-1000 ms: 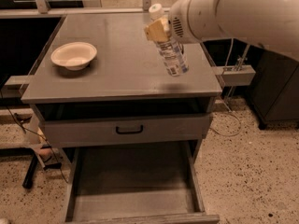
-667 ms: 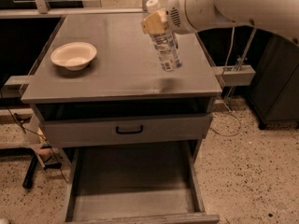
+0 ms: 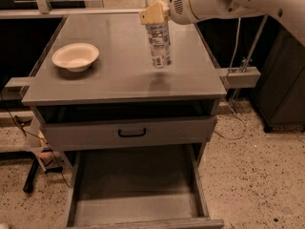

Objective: Pick blue plastic bottle from middle drawer and place on counter

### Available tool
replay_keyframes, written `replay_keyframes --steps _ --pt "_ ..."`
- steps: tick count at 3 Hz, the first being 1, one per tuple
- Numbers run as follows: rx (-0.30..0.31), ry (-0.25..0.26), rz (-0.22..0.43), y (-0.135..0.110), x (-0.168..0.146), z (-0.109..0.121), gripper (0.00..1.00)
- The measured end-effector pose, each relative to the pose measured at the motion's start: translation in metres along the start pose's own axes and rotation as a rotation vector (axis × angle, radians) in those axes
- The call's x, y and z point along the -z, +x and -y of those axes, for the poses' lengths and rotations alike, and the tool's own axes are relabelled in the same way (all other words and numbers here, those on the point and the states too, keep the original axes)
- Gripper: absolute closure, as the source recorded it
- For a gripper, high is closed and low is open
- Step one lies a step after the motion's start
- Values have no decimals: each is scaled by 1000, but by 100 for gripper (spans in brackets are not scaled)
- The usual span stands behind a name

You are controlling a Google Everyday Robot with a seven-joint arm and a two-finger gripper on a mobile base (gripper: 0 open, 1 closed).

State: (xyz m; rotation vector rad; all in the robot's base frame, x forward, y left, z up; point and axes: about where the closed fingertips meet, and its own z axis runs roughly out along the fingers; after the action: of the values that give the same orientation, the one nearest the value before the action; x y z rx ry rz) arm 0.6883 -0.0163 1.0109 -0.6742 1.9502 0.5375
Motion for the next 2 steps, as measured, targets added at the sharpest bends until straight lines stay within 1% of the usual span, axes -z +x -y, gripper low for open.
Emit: replay_keyframes --steps 1,2 --pt "-65 -57 1 1 -16 14 100" --pt "-128 -92 3 7 -26 28 100"
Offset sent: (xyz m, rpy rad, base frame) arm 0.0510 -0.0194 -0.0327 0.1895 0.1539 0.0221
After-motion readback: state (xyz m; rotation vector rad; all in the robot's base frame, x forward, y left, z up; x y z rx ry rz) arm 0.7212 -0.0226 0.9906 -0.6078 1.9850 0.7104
